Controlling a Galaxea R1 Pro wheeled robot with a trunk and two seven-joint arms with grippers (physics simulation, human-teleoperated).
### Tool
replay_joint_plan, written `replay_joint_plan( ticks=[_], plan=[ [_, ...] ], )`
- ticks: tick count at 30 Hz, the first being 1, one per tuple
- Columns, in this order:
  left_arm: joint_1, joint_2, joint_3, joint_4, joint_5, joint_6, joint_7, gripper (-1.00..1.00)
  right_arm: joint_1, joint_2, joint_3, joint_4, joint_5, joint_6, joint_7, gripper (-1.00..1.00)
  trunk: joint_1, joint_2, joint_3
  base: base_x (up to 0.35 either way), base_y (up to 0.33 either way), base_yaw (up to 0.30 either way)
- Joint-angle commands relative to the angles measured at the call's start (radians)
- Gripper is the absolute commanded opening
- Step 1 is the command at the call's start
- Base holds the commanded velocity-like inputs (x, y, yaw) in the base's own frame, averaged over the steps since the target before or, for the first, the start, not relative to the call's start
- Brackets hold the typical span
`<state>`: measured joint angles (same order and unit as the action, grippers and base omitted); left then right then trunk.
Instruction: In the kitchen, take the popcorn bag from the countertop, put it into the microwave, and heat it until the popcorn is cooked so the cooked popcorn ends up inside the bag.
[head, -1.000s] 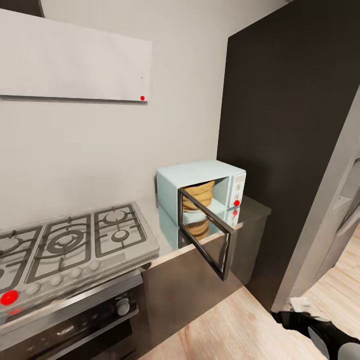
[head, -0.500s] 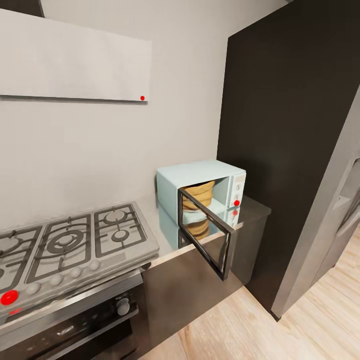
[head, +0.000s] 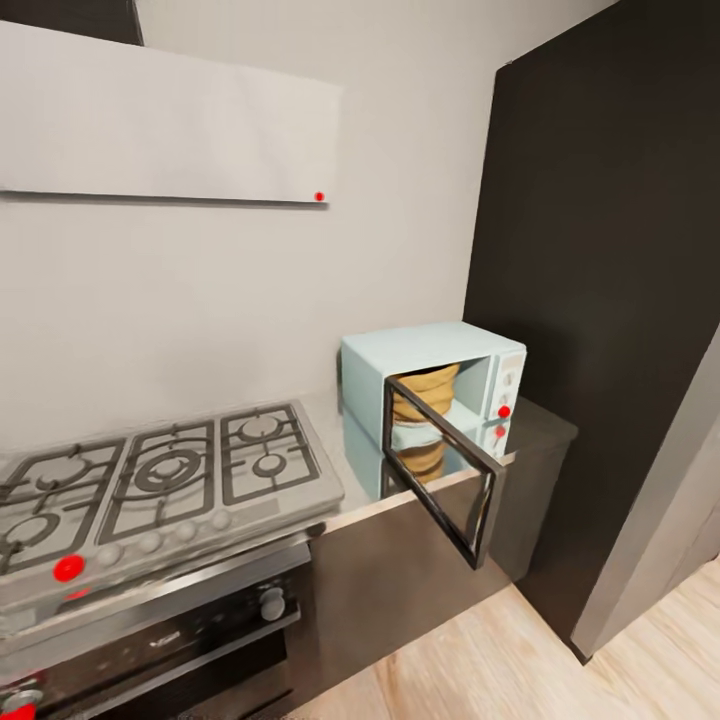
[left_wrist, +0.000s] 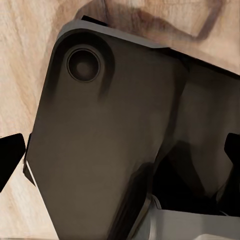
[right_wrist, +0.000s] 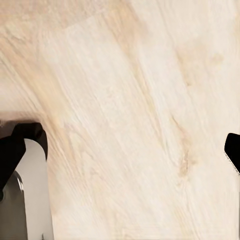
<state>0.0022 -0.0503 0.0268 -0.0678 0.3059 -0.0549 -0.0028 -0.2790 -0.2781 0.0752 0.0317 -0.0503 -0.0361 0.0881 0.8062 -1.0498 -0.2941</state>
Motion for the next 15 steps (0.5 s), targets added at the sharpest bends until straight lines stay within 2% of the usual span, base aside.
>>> replay_joint_plan(
  ticks=[1,15],
  plan=[
    [0.0,0.0,0.002,-0.001,0.004,-0.002,0.0,1.0,-0.002,0.0,0.008,0.003,-0.005,-0.004,0.004,1.0,0.0,-0.001,-0.001,0.0,-0.185,0.272],
    [0.0,0.0,0.002,-0.001,0.004,-0.002,0.0,1.0,-0.002,0.004,0.008,0.004,-0.003,0.006,0.004,1.0,0.0,-0.001,-0.001,0.0,-0.268,0.272]
  ],
)
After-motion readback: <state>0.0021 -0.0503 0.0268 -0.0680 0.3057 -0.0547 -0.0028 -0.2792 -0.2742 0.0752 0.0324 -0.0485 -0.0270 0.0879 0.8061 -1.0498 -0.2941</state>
